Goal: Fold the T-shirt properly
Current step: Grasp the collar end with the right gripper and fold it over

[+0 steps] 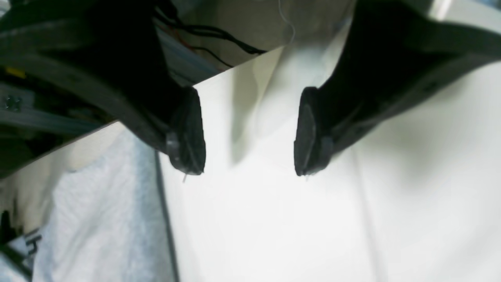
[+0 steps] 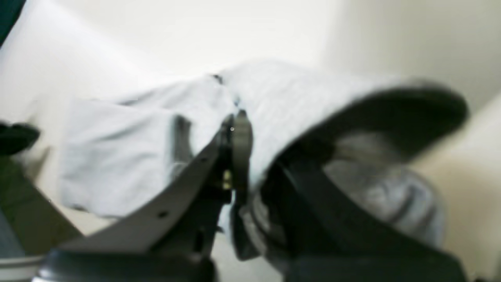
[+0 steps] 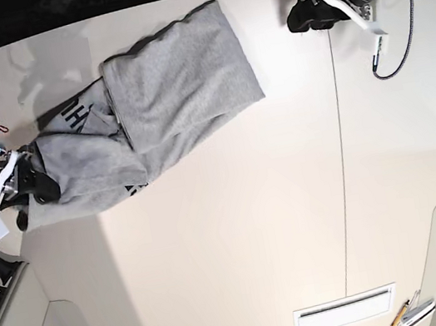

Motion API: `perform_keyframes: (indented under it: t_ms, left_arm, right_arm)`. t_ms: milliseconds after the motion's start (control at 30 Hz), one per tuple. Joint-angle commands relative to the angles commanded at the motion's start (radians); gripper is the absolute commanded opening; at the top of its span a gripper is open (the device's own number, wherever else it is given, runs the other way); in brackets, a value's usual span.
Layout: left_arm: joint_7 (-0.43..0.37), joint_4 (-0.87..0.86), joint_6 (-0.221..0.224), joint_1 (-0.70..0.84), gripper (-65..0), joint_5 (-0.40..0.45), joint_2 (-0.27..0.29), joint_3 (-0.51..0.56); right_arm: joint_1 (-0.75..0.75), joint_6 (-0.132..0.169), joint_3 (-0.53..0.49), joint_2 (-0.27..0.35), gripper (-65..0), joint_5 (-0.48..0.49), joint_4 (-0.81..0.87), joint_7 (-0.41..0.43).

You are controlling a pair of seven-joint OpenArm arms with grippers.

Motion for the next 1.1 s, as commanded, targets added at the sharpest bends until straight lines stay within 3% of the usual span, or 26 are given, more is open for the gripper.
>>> perform_keyframes:
  t_ms: [133,233,333,500,533,600,633,667,800,900,1033,1100]
  left_arm:
    - [-0.060,0.000,0.019,0.000,-25.8,0.068,0.005,0.084]
    - [-0.095,0.000,0.037,-0.006,-25.8,0.108,0.005,0.146]
    - [-0.108,0.000,0.061,-0.023,-25.8,0.149,0.005,0.194]
    - [-0.110,0.000,0.064,-0.023,-25.8,0.159,0.005,0.213]
    - [-0.110,0.000,0.064,-0.023,-25.8,0.159,0.005,0.213]
    - [-0.109,0.000,0.064,-0.023,-25.8,0.158,0.005,0.213]
    - [-0.107,0.000,0.066,-0.023,-25.8,0.158,0.005,0.213]
    - [-0.107,0.000,0.071,-0.023,-25.8,0.158,0.005,0.211]
    - [-0.083,0.000,0.074,-0.022,-25.8,0.153,0.005,0.166]
    - [-0.048,0.000,0.066,-0.022,-25.8,0.092,0.005,0.086]
    - [0.031,0.000,-0.016,-0.022,-25.8,-0.066,0.005,-0.043]
    - [0.072,0.000,-0.030,-0.022,-25.9,-0.144,0.005,-0.094]
  right_arm:
    - [-0.025,0.000,-0.008,-0.080,-65.0,-0.001,0.219,-0.003]
    - [-0.059,0.000,-0.063,-0.107,-65.0,0.000,0.319,-0.003]
    - [-0.066,0.000,-0.191,-0.109,-65.0,-0.017,0.337,-0.003]
    - [-0.066,0.000,-0.465,-0.108,-65.0,-0.142,0.312,-0.003]
    - [-0.066,-0.001,-0.522,-0.108,-62.9,-0.161,0.293,-0.003]
    - [-0.066,0.000,-0.642,-0.108,-40.0,-0.196,0.240,0.009]
    - [-0.065,0.000,-0.703,-0.108,-31.7,-0.211,0.211,0.023]
    - [-0.064,0.000,-0.765,-0.108,-27.5,-0.230,0.187,0.039]
    - [-0.058,-0.012,-0.980,-0.108,-27.0,-0.327,0.163,0.076]
    - [-0.058,-0.016,-1.025,-0.117,-27.0,-0.374,0.164,0.102]
    - [-0.053,-0.019,-1.017,-0.156,-27.0,-0.377,0.193,0.102]
    - [-0.053,-0.034,-0.984,-0.177,-27.3,-0.384,0.236,0.102]
